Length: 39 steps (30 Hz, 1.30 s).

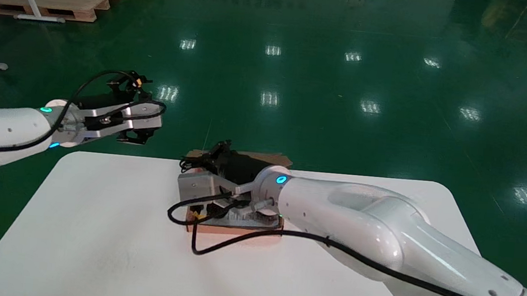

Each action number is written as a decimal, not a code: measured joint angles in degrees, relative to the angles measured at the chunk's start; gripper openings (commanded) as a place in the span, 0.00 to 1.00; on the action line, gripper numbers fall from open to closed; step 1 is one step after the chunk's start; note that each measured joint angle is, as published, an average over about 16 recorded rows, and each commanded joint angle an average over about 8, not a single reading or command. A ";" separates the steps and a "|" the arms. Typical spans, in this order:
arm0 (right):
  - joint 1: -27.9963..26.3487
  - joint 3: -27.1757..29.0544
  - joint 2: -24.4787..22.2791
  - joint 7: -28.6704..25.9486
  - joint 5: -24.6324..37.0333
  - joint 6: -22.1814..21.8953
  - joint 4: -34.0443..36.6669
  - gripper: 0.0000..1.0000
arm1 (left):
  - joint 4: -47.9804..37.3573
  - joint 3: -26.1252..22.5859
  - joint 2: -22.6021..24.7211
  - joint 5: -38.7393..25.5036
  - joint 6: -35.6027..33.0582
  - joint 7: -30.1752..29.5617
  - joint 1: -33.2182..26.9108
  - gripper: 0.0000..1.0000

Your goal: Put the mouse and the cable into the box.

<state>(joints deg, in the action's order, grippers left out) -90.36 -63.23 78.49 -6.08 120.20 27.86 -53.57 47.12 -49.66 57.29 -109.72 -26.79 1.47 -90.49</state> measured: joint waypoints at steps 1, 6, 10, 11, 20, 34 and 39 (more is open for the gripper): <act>0.09 -0.97 0.01 -0.91 0.46 -0.40 0.13 0.07 | 0.28 -0.05 -0.07 -0.47 -0.04 -0.57 0.04 1.00; 0.43 -5.15 0.10 -5.52 3.17 -2.21 1.94 0.69 | 1.58 -0.24 -0.40 -2.63 -0.21 -3.11 0.24 1.00; 0.59 -7.04 0.16 -8.11 4.87 -3.17 3.73 1.00 | 2.22 -0.31 -0.57 -3.71 -0.31 -4.29 0.34 1.00; 0.61 -7.32 0.17 -8.58 5.14 -3.32 4.07 1.00 | 2.33 -0.33 -0.60 -3.89 -0.33 -4.48 0.36 1.00; 0.91 -7.19 -0.32 -9.37 4.67 -2.91 4.44 1.00 | 2.53 -0.36 -0.65 -4.24 -0.38 -4.81 0.42 1.00; 5.42 1.94 -7.36 -8.39 -9.08 7.07 0.32 1.00 | 2.97 0.36 -1.08 -2.65 -1.63 -4.92 1.04 1.00; 7.79 6.52 -11.02 -8.01 -16.09 12.21 -1.74 1.00 | 4.11 1.94 -2.09 0.63 -4.35 -5.33 2.38 1.00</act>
<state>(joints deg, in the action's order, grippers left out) -82.57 -56.71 67.47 -14.09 104.11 40.07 -55.31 51.23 -47.72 55.20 -109.09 -31.14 -3.86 -88.11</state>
